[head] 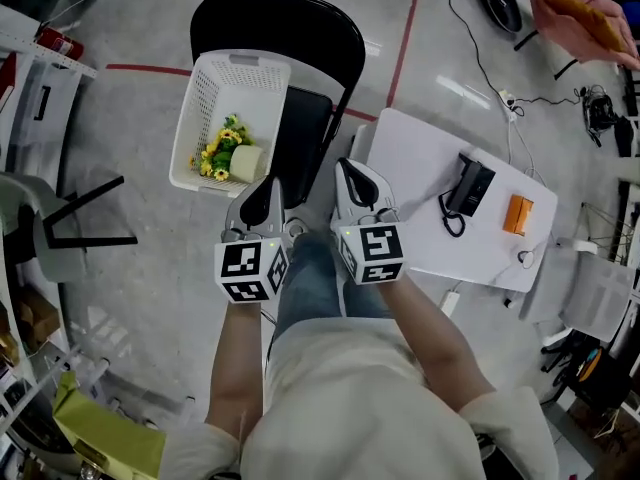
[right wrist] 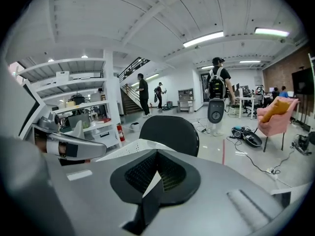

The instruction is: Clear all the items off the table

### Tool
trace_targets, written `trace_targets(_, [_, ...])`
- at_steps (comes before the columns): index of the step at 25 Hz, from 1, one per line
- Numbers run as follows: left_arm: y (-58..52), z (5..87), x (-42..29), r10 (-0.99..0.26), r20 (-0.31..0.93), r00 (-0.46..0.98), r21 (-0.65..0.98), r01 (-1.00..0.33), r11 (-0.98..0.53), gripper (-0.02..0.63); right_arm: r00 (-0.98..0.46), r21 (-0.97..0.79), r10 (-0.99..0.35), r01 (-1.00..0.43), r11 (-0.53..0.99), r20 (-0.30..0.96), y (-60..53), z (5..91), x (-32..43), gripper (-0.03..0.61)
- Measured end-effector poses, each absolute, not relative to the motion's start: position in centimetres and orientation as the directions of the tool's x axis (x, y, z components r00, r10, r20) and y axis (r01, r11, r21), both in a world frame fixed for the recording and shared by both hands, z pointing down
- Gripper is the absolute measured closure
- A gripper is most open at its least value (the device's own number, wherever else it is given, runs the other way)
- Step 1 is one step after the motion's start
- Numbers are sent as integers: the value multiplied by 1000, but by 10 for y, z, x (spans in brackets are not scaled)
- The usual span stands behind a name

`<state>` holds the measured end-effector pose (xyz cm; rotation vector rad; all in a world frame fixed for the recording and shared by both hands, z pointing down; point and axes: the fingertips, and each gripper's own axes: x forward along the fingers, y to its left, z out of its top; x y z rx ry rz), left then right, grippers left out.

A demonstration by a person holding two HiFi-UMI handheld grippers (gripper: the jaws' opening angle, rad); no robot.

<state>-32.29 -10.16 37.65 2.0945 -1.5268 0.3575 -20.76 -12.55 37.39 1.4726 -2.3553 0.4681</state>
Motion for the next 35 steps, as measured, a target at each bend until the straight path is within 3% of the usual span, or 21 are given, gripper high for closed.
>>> trace_targets(17, [-83,364,-142,-711,489,506,244,-861,-445,604,-256,-111,-870,-967,231,421,-84,360,-28,581])
trace_targets(35, [-46,398,38,-596,519,613,233,-772,-591,604,-82,-112,-873,-993,32,480,-32,409,155,580])
